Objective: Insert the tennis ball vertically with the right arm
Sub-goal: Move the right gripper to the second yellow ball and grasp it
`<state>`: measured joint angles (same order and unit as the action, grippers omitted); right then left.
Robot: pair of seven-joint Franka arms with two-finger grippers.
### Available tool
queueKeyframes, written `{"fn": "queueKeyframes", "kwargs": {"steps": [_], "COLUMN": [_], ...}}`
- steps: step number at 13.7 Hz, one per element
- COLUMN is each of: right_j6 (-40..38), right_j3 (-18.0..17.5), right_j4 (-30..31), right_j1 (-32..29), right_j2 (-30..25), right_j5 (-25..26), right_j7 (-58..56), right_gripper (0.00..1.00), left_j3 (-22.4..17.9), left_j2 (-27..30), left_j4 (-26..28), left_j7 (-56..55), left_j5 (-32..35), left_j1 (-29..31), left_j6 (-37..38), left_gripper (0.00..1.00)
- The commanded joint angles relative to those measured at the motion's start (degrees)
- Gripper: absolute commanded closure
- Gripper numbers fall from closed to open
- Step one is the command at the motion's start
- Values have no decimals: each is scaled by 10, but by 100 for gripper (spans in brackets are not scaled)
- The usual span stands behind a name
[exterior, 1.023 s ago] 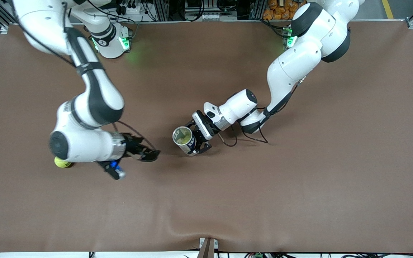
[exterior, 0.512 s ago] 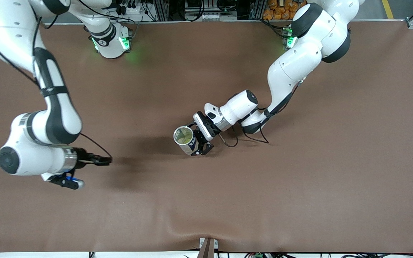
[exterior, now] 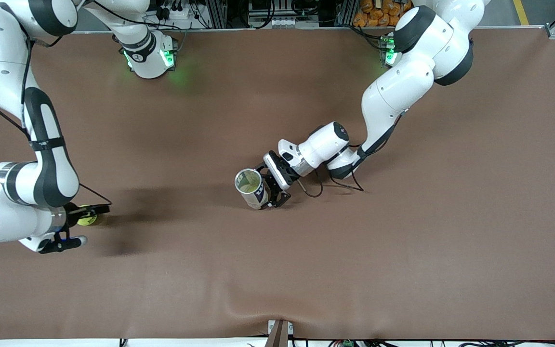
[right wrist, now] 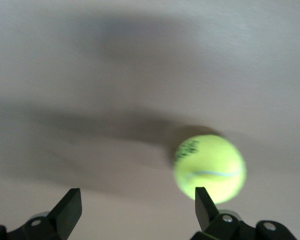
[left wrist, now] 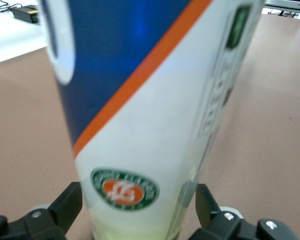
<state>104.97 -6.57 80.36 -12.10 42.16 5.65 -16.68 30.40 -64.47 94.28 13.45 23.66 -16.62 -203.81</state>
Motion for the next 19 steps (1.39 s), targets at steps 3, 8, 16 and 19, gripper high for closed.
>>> {"fn": "queueKeyframes", "kwargs": {"steps": [3,8,16,19], "right_j6": [18,45,58,57], "right_j3": [-13,-13,-13,-13], "right_j4": [-2,-2,0,0], "right_j1": [-32,-35,-43,-47], "right_j2": [22,37,48,49], "right_j5": [55,65,67,67], "right_j7": [-47,-52,-75,-98], "right_gripper": [0,0,13,66], "left_j3": [13,14,7,7], "left_j2": [7,5,0,0], "left_j4": [14,6,-9,-9], "left_j7": [-17,-14,-7,-7], "left_j5": [17,52,130,140], "left_j1": [15,14,30,33], "left_j6": [3,2,2,2], "left_gripper": [0,0,3,12]}}
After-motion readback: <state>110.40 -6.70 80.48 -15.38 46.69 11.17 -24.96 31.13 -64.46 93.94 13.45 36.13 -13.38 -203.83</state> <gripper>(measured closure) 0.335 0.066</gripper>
